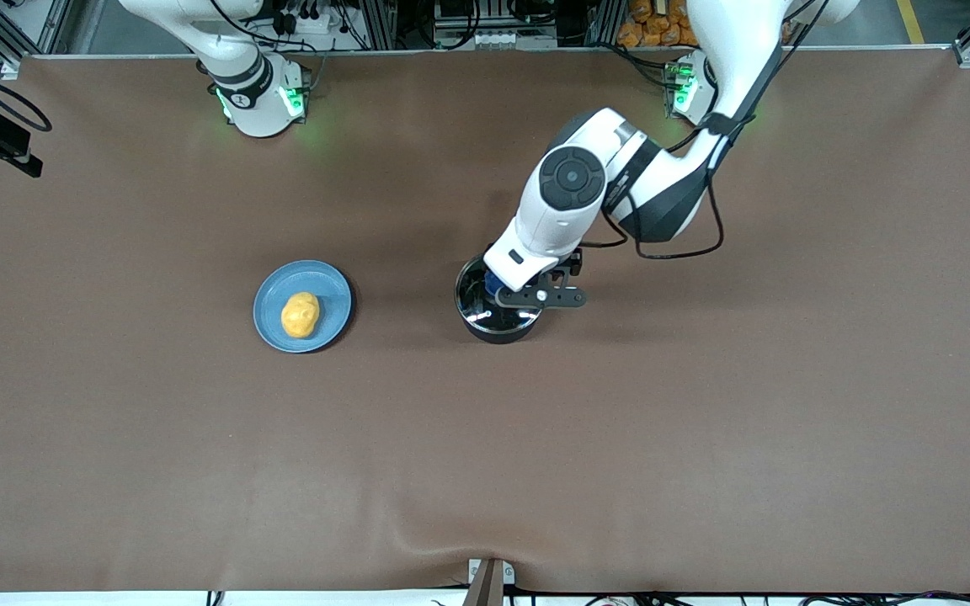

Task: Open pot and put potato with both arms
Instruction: 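Reach the left gripper to the pot lid and grasp the blue knob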

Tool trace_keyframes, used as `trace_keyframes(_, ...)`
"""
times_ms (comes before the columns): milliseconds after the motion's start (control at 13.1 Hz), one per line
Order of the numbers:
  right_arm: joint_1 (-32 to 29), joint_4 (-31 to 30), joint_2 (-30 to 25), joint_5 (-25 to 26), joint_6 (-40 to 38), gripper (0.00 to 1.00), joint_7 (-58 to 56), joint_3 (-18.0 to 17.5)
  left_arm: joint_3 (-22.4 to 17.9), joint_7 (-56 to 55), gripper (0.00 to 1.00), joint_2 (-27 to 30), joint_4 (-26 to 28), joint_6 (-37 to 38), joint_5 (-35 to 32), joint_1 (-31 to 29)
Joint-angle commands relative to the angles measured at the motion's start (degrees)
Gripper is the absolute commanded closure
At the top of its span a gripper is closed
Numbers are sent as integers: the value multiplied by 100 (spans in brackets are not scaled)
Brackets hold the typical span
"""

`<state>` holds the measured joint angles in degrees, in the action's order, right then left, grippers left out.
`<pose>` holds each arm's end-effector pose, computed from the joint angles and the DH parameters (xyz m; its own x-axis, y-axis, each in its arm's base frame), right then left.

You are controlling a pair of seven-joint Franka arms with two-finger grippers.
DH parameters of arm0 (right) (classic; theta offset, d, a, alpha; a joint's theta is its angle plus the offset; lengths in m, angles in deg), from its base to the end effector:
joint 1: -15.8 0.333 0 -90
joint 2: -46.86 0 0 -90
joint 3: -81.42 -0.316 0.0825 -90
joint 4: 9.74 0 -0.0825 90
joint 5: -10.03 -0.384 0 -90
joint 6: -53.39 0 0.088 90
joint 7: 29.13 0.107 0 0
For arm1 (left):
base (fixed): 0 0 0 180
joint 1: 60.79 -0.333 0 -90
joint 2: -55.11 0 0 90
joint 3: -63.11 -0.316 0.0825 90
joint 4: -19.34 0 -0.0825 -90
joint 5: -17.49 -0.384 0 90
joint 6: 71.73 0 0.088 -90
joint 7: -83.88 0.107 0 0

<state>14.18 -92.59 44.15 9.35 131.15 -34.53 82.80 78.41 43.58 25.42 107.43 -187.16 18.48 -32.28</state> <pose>0.5145 -0.0259 0.6890 0.9982 0.0445 -0.0401 0.0439 -0.9989 -0.0167 0.5152 -0.4584 0.3607 0.9931 -0.0269 -0.1146 -0.0161 -0.9954 0.0942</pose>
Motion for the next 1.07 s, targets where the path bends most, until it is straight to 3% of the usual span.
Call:
trace_keyframes(0,-31,67,16,-55,-68,0,-66,-6,-80,-381,0,-316,-257,-118,-186,321)
trace_keyframes(305,-49,67,16,-55,-68,0,-66,-6,-71,-883,1,-572,-354,-207,-650,550)
trace_keyframes(992,-14,67,16,-55,-68,0,-66,12,-62,-884,18,-757,-345,-225,-845,559)
